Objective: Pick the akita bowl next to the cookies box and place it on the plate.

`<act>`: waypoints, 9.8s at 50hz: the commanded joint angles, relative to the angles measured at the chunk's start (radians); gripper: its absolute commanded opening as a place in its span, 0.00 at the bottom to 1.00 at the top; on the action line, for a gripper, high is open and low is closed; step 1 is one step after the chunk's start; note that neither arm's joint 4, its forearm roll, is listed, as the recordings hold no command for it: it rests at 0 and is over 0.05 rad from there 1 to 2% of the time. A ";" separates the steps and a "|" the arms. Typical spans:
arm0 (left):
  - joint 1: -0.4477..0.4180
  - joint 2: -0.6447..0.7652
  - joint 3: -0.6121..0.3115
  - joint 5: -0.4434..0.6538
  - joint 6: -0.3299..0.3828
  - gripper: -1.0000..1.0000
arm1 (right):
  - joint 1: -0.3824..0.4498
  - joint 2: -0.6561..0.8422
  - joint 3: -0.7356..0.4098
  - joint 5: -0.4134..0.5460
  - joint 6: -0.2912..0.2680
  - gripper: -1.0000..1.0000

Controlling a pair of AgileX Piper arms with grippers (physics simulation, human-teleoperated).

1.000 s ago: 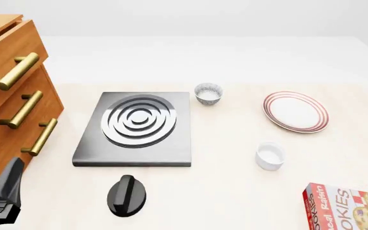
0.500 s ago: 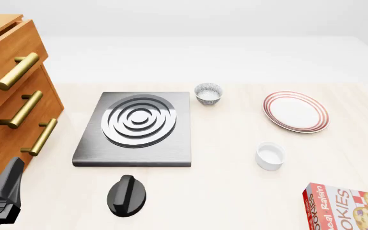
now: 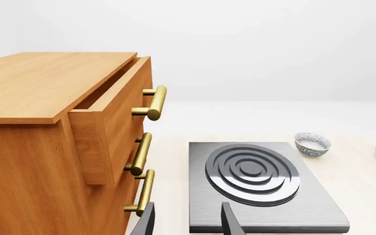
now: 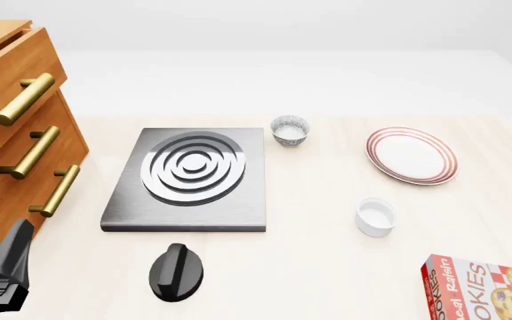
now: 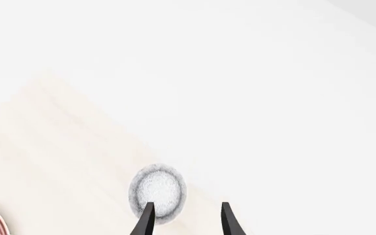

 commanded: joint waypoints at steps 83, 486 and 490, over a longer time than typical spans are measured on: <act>0.000 0.000 0.000 0.000 0.000 1.00 | 0.018 0.332 -0.029 -0.129 -0.067 1.00; 0.000 0.000 0.000 0.000 0.000 1.00 | 0.722 0.261 0.133 -0.255 0.569 0.00; 0.000 0.000 0.000 0.000 0.000 1.00 | 0.722 0.268 0.130 -0.256 0.569 0.00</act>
